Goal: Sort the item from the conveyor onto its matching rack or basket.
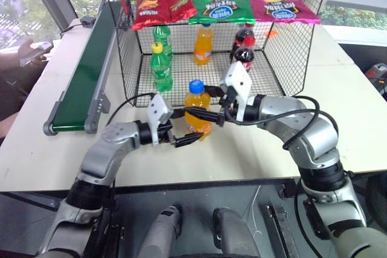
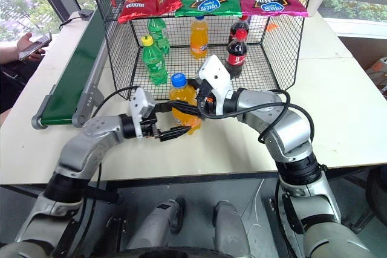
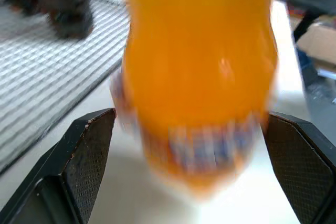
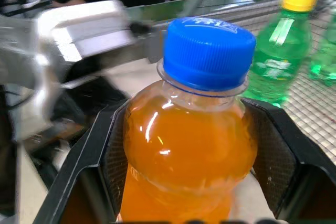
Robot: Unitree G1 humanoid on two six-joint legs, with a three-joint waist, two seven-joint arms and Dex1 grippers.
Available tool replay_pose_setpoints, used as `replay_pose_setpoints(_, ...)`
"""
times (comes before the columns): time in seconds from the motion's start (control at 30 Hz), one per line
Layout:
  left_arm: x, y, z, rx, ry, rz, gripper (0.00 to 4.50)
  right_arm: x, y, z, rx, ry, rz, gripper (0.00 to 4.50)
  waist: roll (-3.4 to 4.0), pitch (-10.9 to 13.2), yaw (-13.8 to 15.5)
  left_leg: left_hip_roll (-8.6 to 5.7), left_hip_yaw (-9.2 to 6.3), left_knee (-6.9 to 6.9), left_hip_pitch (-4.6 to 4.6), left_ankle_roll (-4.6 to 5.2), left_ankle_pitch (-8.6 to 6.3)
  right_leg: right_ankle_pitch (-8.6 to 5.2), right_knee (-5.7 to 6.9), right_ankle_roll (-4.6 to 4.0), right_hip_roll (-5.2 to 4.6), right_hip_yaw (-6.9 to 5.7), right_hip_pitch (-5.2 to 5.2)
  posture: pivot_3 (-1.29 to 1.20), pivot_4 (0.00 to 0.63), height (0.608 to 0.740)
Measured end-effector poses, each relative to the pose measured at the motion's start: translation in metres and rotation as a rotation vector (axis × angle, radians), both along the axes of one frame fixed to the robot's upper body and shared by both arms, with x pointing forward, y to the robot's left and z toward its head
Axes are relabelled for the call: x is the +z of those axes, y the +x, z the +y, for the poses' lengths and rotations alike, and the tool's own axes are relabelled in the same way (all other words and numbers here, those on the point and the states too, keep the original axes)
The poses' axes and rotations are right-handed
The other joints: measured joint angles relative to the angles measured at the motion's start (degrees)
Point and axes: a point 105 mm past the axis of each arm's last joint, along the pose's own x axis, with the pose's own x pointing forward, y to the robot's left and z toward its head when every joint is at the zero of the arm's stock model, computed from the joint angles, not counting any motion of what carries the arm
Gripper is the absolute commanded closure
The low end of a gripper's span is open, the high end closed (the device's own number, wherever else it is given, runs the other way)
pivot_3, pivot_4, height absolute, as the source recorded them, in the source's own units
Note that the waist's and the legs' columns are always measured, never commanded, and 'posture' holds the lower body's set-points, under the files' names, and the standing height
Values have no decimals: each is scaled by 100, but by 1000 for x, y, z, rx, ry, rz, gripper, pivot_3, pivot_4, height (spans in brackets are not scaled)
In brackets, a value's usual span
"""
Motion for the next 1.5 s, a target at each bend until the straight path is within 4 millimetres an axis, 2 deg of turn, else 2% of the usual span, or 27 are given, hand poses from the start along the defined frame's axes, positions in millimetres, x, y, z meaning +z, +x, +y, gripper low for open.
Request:
replay_pose_setpoints(0.2,15,14,45,217,-41,-19,0,1,37,-10,-195,4,-30,1875,0,0,26,-1,1,5,0,-1,1,6,2,-2,2,0,1,0,150,739)
replay_pose_setpoints(0.33,18,20,60,330,-78,-33,0,5,63,-14,-313,46,-43,1875,0,0,18,-1,3,3,0,-2,2,8,2,1,8,0,0,0,150,739)
replay_pose_setpoints(0.47,13,20,55,384,-100,-35,0,1,91,-15,-444,87,-49,1875,1,0,11,-1,5,3,0,-5,4,14,3,9,14,2,-2,0,150,739)
replay_pose_setpoints(0.6,9,22,54,444,-82,-56,0,-5,109,-19,-510,89,-54,1875,1,1,17,-1,8,2,0,-7,5,16,7,10,17,5,-3,0,150,739)
replay_pose_setpoints(0.73,12,25,54,503,-98,-90,0,-3,120,-19,-542,116,-68,1875,1,1,3,-1,9,2,2,-7,6,16,11,10,19,7,-5,0,150,739)
replay_pose_setpoints(0.93,14,26,54,532,-99,-110,0,3,131,-17,-566,155,-100,1875,2,1,-12,-1,13,2,5,-9,6,16,29,11,19,10,-11,0,150,739)
replay_pose_setpoints(1.2,4,18,44,504,-96,-86,0,-6,142,-22,-611,171,-91,1875,3,1,-17,-1,26,2,15,-10,7,16,52,10,19,24,-15,0,150,739)
replay_pose_setpoints(1.47,3,18,41,510,-91,-89,0,0,148,-17,-619,199,-110,1875,3,2,-22,2,40,-1,22,-11,8,15,60,9,23,40,-18,0,150,739)
replay_pose_setpoints(1.5,3,18,41,510,-90,-90,0,0,148,-17,-620,201,-111,1375,3,1,-22,2,42,-1,22,-11,8,15,60,9,23,43,-18,0,150,739)
